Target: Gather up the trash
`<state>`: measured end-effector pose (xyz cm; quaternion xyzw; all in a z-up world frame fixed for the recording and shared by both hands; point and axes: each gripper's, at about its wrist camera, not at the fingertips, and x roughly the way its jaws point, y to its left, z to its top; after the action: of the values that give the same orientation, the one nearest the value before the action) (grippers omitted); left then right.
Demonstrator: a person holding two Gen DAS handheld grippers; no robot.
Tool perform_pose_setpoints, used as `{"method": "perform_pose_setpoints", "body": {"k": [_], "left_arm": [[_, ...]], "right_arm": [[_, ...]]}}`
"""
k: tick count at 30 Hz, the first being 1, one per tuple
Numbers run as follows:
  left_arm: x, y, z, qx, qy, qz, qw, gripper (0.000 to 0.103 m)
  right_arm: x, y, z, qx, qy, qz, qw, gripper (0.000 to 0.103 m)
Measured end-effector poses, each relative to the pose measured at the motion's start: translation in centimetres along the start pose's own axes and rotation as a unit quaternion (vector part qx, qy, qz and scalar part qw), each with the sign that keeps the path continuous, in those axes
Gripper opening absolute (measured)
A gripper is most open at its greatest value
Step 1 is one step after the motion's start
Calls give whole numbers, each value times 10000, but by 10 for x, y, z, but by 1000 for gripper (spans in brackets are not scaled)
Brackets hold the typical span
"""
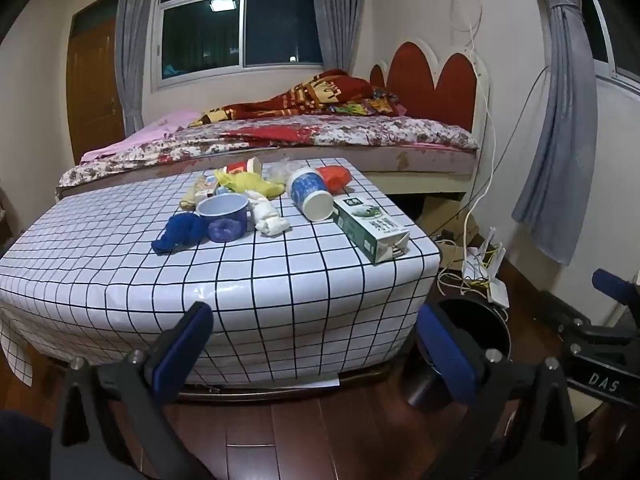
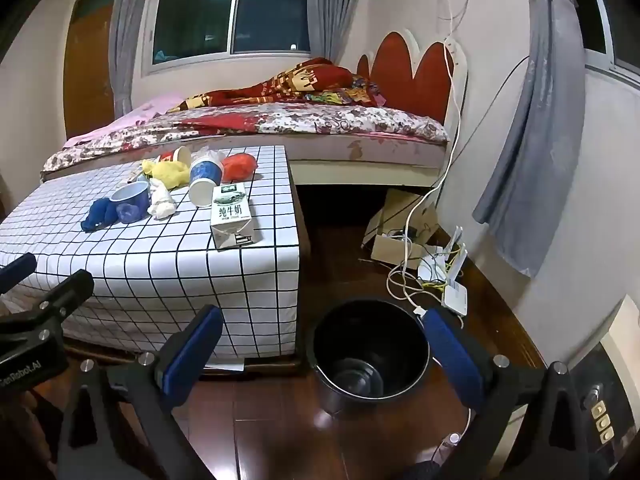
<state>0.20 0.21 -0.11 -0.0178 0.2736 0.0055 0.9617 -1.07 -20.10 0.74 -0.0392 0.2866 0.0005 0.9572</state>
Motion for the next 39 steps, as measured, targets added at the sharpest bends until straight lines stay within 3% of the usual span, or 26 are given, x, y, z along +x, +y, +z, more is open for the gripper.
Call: {"method": "perform_pose_setpoints", "body": {"k": [39], "left_arm": [[-13, 3, 6, 17, -280, 133, 9995, 102]], "right_arm": [[-8, 8, 10, -98, -111, 58, 9999, 102]]}}
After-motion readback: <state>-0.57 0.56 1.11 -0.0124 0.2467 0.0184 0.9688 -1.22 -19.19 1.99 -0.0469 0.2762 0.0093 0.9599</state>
